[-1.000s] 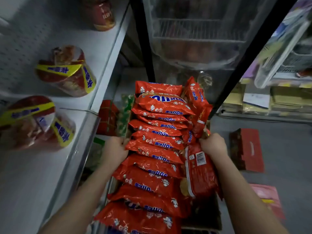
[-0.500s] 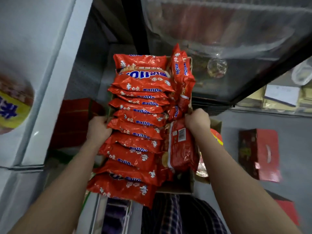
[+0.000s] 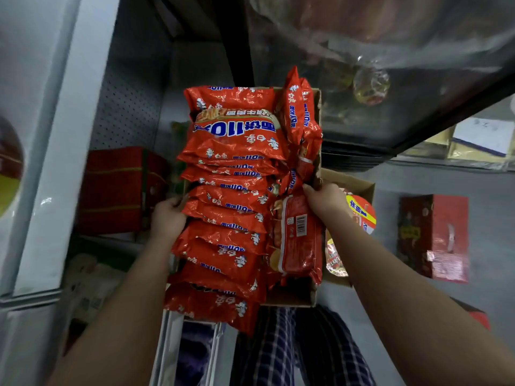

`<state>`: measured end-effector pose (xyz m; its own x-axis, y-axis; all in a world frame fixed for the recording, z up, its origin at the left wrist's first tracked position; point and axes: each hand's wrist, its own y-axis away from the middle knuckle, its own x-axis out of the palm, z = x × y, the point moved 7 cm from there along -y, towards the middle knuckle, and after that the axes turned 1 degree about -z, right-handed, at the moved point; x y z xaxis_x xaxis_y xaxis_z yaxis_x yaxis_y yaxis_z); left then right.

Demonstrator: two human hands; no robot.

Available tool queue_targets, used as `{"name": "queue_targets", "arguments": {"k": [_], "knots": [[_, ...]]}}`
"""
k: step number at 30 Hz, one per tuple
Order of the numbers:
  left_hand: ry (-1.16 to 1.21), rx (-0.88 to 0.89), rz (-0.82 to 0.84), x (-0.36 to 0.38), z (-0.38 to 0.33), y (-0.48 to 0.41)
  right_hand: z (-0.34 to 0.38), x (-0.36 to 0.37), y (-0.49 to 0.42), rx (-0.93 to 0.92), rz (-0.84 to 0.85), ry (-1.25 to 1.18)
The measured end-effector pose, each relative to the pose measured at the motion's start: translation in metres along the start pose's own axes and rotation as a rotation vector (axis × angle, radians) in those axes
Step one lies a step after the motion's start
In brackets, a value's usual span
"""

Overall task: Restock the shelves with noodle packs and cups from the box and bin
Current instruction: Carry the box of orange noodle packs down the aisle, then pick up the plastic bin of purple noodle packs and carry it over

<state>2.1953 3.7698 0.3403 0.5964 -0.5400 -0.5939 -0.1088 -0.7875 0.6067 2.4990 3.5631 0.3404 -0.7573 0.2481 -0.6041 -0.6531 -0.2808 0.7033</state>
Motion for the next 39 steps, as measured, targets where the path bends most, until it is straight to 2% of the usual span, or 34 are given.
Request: {"name": "queue_targets", "arguments": {"k": [4,10,13,16,18,22,28,33,39], "knots": [[0.101,-0.084,-0.025,-0.002,-0.004,0.010,-0.016,-0.005,0.009,0.074,0.076,-0.155],[0.112,-0.090,-0.189,-0.023,-0.023,0.032,-0.011,-0.019,0.039,0.008,0.092,-0.233],[0.026,0.030,-0.245,-0.034,-0.055,0.060,-0.009,-0.039,0.070,-0.075,0.095,-0.282],[-0.130,0.277,-0.228,-0.028,-0.109,0.115,-0.012,-0.069,0.105,-0.167,0.058,-0.315],[-0.175,0.455,-0.138,-0.005,-0.151,0.158,-0.021,-0.092,0.127,-0.215,0.018,-0.316],[-0.285,0.683,0.157,0.079,-0.211,0.223,-0.060,-0.137,0.163,-0.255,-0.106,-0.279],[-0.631,1.105,0.620,0.209,-0.253,0.359,-0.188,-0.199,0.240,-0.098,-0.335,-0.319],[-0.934,1.390,0.811,0.273,-0.221,0.488,-0.332,-0.211,0.341,0.099,-0.519,-0.391],[-1.184,1.841,0.962,0.326,-0.127,0.678,-0.485,-0.173,0.501,0.296,-0.699,-0.497]]}}
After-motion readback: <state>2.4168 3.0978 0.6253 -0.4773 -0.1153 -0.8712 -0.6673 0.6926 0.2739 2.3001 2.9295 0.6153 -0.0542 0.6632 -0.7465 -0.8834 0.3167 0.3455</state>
